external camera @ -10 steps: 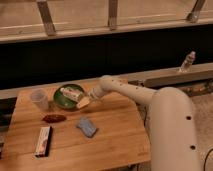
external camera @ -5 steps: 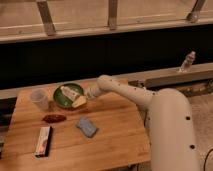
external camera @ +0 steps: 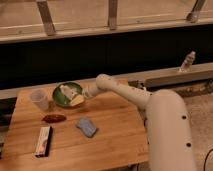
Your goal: Push the ceramic bowl across the table
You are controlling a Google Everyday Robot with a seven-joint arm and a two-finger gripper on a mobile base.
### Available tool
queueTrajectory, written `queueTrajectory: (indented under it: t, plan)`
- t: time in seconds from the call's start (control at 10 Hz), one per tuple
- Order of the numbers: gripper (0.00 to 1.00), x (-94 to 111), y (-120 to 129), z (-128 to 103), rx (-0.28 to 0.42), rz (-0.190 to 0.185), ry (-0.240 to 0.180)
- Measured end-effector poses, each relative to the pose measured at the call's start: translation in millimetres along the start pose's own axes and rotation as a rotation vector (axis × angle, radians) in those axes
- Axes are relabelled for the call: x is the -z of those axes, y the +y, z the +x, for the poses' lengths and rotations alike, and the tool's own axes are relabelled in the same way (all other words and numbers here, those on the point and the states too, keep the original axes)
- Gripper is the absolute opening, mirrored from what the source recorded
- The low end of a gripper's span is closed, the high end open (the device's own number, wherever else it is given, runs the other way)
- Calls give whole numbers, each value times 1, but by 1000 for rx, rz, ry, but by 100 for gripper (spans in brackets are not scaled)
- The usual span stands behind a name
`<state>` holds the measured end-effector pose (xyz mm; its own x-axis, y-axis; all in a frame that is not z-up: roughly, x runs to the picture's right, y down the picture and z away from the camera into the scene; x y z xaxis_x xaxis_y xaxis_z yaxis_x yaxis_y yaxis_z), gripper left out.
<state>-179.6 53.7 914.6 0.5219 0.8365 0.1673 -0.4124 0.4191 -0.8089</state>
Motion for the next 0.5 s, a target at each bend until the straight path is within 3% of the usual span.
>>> queueTrajectory:
  t: [0.3, 0.5]
  plan:
    - [80, -8, 2, -22, 36, -28, -7]
    - [80, -5, 0, -21, 32, -25, -9]
